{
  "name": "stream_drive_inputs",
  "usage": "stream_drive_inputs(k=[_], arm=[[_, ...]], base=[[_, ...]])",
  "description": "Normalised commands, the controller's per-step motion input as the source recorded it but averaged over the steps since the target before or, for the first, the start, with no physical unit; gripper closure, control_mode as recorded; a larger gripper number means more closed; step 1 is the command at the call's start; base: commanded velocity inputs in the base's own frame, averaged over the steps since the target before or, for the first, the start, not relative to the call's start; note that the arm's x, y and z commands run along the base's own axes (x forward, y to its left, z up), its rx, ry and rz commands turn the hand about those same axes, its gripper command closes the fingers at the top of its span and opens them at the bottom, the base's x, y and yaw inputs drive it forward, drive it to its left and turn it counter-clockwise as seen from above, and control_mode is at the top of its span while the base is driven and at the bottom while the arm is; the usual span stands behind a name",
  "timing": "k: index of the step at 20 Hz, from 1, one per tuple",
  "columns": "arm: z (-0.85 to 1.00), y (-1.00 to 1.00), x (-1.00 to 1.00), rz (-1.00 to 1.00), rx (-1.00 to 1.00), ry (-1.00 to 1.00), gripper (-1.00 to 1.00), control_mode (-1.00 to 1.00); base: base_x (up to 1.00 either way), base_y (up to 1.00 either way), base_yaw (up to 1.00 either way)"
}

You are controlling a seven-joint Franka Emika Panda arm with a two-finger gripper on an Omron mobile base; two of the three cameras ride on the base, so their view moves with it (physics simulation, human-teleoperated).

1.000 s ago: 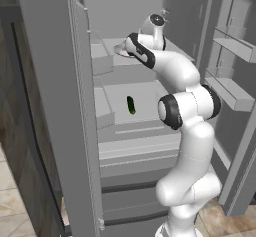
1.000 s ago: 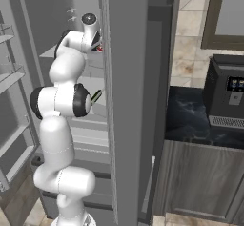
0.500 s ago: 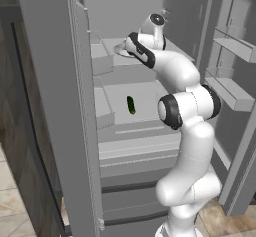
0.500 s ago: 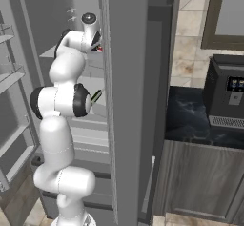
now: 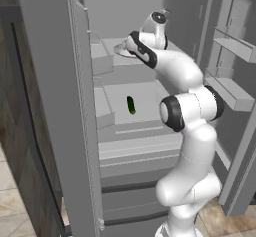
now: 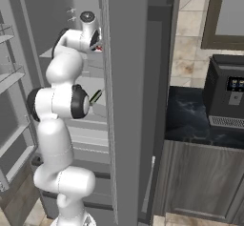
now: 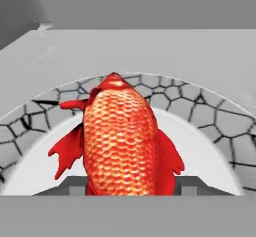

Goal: Transport the fish from the fridge to the microwave and turn on the microwave.

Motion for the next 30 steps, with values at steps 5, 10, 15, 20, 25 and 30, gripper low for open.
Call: stream_drive_inputs(k=[5, 10, 15, 20, 25, 30], arm=[[0.00, 0.00, -0.53, 0.00, 0.00, -0.09, 1.00, -1.00], [0.01, 0.00, -0.60, 0.00, 0.00, -0.08, 1.00, -1.00], [0.09, 0.00, -0.71, 0.00, 0.00, -0.14, 1.00, -1.00], [0.45, 0.00, -0.59, 0.00, 0.00, -0.06, 1.00, -1.00], [0.31, 0.00, -0.56, 0.00, 0.00, 0.00, 1.00, -1.00], [0.26, 0.00, -0.64, 0.00, 0.00, 0.03, 1.00, -1.00]], base=[[0.00, 0.00, 0.00], [0.00, 0.00, 0.00], [0.00, 0.00, 0.00], [0.00, 0.00, 0.00], [0.00, 0.00, 0.00], [0.00, 0.00, 0.00]])
